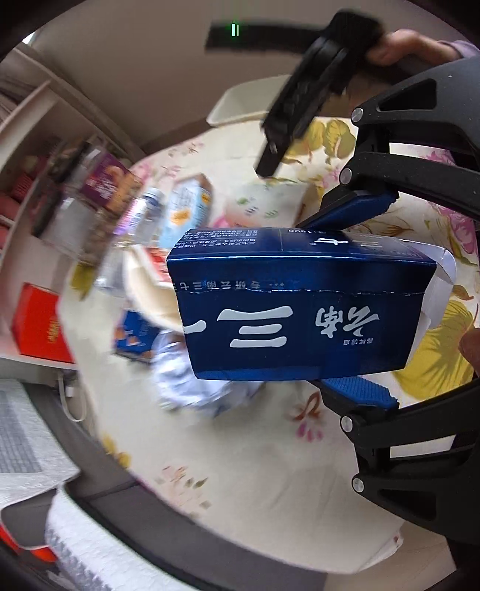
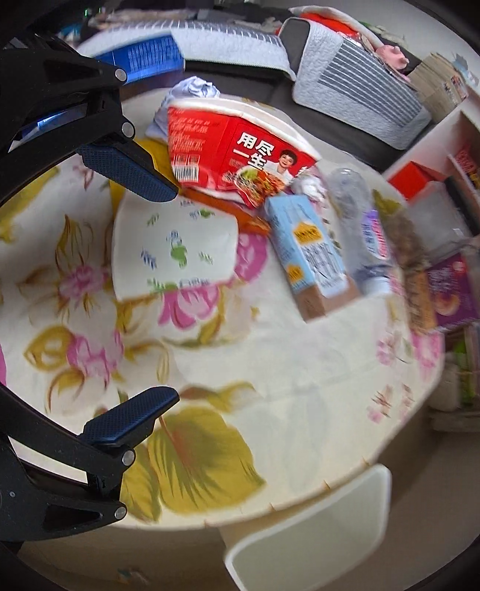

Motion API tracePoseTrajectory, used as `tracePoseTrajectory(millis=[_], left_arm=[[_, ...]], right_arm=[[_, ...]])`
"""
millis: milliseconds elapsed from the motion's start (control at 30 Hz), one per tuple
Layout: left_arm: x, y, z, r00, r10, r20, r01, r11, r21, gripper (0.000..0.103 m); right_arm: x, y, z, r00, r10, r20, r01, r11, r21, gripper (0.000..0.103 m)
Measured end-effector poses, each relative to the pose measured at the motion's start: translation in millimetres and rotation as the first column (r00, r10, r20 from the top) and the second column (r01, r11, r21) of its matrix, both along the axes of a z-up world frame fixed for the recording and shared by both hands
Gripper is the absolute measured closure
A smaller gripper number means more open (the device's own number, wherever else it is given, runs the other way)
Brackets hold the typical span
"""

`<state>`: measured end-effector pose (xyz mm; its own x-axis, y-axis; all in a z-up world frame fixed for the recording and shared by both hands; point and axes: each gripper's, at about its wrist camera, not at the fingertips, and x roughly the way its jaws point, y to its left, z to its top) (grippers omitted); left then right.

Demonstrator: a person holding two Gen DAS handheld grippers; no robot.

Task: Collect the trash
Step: 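Grasp the blue carton box with the left tool while the right tool grasps the white paper cup, then carry the paper cup to the white wastebasket and open the right tool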

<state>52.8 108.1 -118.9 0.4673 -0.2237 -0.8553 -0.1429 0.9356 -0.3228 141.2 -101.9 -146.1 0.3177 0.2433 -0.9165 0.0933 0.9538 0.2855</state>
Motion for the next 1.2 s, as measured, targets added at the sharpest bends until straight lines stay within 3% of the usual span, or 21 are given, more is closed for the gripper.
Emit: tracePoseTrajectory(millis=[133, 267, 467, 533, 567, 700, 800, 867, 933, 1067, 1200], left_arm=[[-10, 19, 35, 0.998, -0.009, 0.057, 0.004, 0.997, 0.075, 0.035], [3, 27, 49, 0.997, -0.009, 0.077, -0.003, 0.989, 0.147, 0.034], [13, 36, 32, 0.998, 0.016, 0.054, -0.021, 0.995, 0.097, 0.034], [21, 32, 26, 0.999, 0.015, 0.038, -0.018, 0.995, 0.099, 0.034], [21, 33, 25, 0.999, 0.013, 0.037, -0.017, 0.995, 0.102, 0.034], [22, 36, 26, 0.997, 0.035, 0.068, -0.042, 0.995, 0.093, 0.034], [21, 38, 33, 0.99, 0.054, 0.131, -0.066, 0.994, 0.091, 0.034], [18, 37, 39, 0.981, 0.064, 0.183, -0.086, 0.99, 0.112, 0.034], [12, 36, 47, 0.965, 0.084, 0.247, -0.12, 0.983, 0.138, 0.034], [4, 36, 60, 0.93, 0.126, 0.345, -0.192, 0.968, 0.164, 0.034], [7, 40, 65, 0.91, 0.169, 0.378, -0.232, 0.965, 0.126, 0.034]], right_arm=[[17, 11, -16, 0.996, 0.018, -0.089, -0.017, 1.0, 0.011, 0.007], [35, 21, -29, 0.989, 0.046, -0.139, -0.044, 0.999, 0.012, 0.007], [47, 32, -49, 0.98, 0.09, -0.178, -0.082, 0.995, 0.057, 0.018], [46, 36, -48, 0.983, 0.101, -0.154, -0.096, 0.995, 0.038, 0.028], [45, 40, -45, 0.984, 0.125, -0.129, -0.123, 0.992, 0.025, 0.039], [34, 44, -22, 0.99, 0.143, -0.017, -0.143, 0.99, 0.022, 0.042], [21, 50, 6, 0.975, 0.169, 0.146, -0.169, 0.986, -0.015, 0.042], [8, 54, 28, 0.944, 0.183, 0.276, -0.176, 0.983, -0.052, 0.042], [-10, 57, 54, 0.886, 0.193, 0.421, -0.17, 0.981, -0.091, 0.042], [-48, 70, 103, 0.667, 0.262, 0.697, -0.151, 0.964, -0.218, 0.041], [-62, 60, 133, 0.547, 0.236, 0.803, -0.114, 0.971, -0.209, 0.04]])
